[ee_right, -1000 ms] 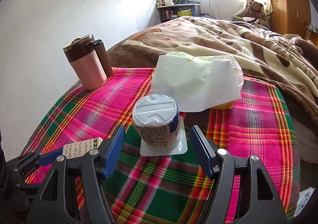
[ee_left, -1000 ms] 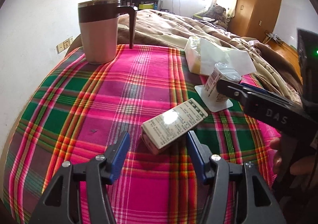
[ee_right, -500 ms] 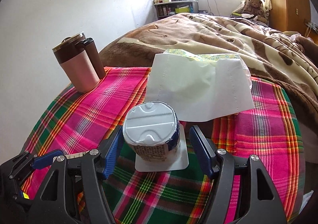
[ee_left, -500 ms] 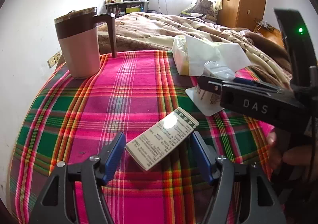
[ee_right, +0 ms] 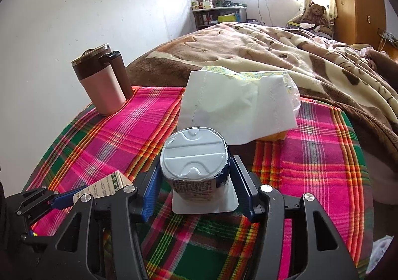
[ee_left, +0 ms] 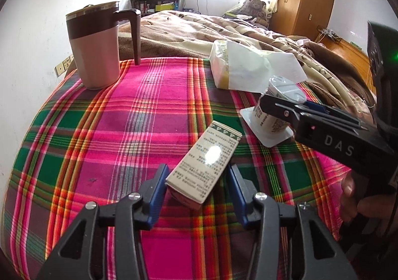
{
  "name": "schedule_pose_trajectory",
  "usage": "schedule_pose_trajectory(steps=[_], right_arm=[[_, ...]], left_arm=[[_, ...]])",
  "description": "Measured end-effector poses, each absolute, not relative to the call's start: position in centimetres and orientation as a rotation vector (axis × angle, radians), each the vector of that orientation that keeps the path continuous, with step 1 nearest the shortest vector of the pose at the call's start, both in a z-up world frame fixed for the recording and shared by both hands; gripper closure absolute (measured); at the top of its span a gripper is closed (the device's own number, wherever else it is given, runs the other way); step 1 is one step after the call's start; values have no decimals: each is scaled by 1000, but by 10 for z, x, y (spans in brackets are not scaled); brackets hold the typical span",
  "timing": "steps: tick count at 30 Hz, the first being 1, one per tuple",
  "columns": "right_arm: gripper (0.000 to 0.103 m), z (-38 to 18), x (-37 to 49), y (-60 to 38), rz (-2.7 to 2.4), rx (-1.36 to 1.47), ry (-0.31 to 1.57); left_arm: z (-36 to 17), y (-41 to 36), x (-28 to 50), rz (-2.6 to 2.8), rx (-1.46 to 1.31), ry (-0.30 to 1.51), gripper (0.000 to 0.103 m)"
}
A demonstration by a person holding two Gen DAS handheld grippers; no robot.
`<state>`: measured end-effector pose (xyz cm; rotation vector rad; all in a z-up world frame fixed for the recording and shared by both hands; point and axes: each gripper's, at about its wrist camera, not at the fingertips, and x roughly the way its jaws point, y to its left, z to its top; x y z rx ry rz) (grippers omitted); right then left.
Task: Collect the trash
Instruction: 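Lift the yogurt cup with the right tool while the left tool grasps the white box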
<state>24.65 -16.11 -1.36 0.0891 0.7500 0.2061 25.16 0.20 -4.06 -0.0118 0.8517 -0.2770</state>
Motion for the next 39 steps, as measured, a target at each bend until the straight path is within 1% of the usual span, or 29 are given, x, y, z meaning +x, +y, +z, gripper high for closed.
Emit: schedule_pose_trajectory(steps=[8, 13, 16, 33, 36, 38, 39], right_arm=[[48, -5, 220, -171, 192, 121, 727], [48, 4, 198, -180, 182, 150, 705], [48, 9, 182, -187, 175, 163, 689], [48, 34, 101, -239, 84, 219, 605], [48, 35, 94, -246, 57, 213, 603], [48, 34, 92, -249, 46, 209, 608], [48, 33, 92, -250, 46, 210, 610]], left_arm=[[-27, 1, 227, -268, -25, 826, 60], [-15, -6, 206, -280, -13, 797, 60], [-10, -11, 193, -294, -8, 784, 63], [26, -47, 130, -389, 4, 677, 63], [24, -42, 129, -358, 6, 671, 63], [17, -33, 136, -330, -7, 701, 63], [13, -27, 141, -325, -22, 717, 61]])
